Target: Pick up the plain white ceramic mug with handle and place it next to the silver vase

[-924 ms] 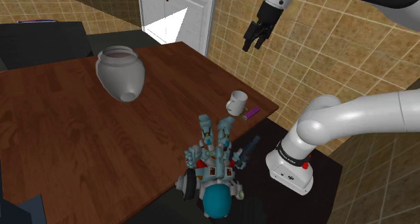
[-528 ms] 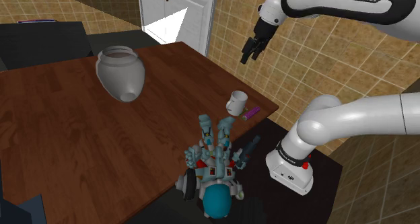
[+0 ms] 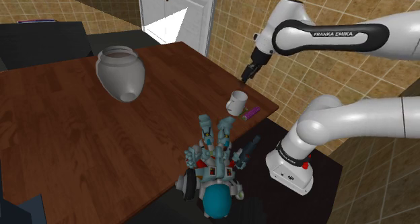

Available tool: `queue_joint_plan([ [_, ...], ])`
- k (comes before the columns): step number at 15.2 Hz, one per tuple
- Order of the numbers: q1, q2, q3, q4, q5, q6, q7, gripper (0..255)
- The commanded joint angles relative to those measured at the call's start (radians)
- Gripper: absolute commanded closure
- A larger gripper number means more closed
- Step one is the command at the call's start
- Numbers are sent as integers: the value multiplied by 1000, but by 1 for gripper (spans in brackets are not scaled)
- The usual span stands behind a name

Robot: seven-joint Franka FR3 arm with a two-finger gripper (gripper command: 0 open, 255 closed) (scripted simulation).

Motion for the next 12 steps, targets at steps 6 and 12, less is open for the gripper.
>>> queue_joint_plan([
  [6, -9, 90, -48, -152, -44, 253, -81, 0],
  [12, -1, 175, -57, -186, -43, 371, -84, 0],
])
